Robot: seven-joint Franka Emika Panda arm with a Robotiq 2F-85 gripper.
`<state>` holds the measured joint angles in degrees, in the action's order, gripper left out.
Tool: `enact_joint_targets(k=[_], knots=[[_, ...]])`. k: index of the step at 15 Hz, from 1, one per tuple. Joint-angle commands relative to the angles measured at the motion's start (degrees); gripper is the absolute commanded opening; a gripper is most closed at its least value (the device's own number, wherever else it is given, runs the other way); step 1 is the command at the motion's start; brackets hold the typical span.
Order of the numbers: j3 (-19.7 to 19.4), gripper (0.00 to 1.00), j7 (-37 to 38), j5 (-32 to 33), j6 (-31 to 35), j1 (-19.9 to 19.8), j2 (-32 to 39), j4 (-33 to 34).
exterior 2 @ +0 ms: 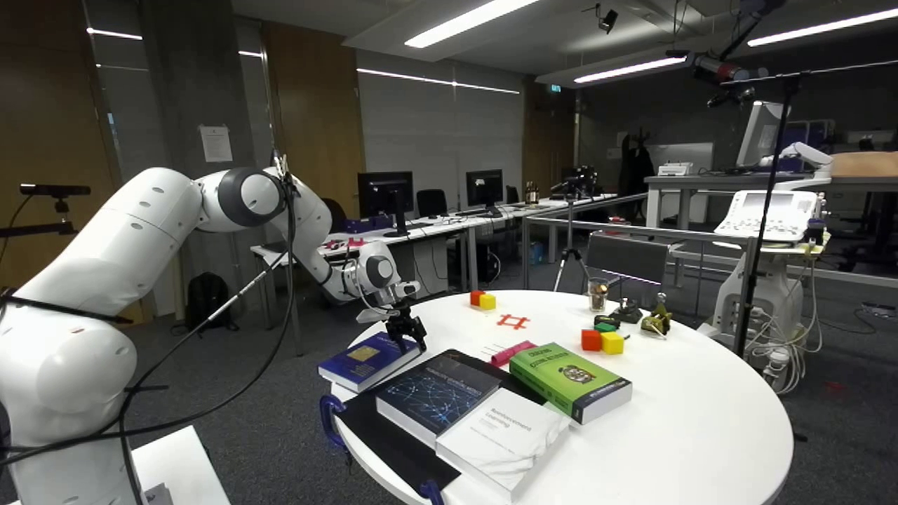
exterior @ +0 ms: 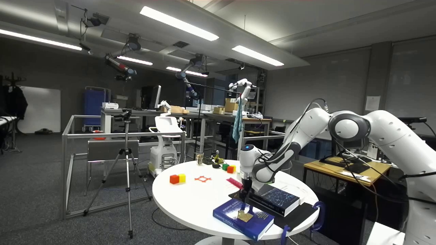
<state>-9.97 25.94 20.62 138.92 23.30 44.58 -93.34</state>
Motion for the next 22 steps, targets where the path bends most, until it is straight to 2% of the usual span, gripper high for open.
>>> enact_joint_targets(k=[1,6,13,22], knots=[[0.56,1.0,0.24,1.02,-2.38,0.54,0.68,2.67],[-0.03,1.0,0.43,1.93,-2.26,1.09,-0.56,2.12],[-2.77,1.0,1.33,5.65,-1.73,1.02,0.52,2.79],[-2.57,1.0,0.31,5.01,-2.0,0.09,3.19,3.54]])
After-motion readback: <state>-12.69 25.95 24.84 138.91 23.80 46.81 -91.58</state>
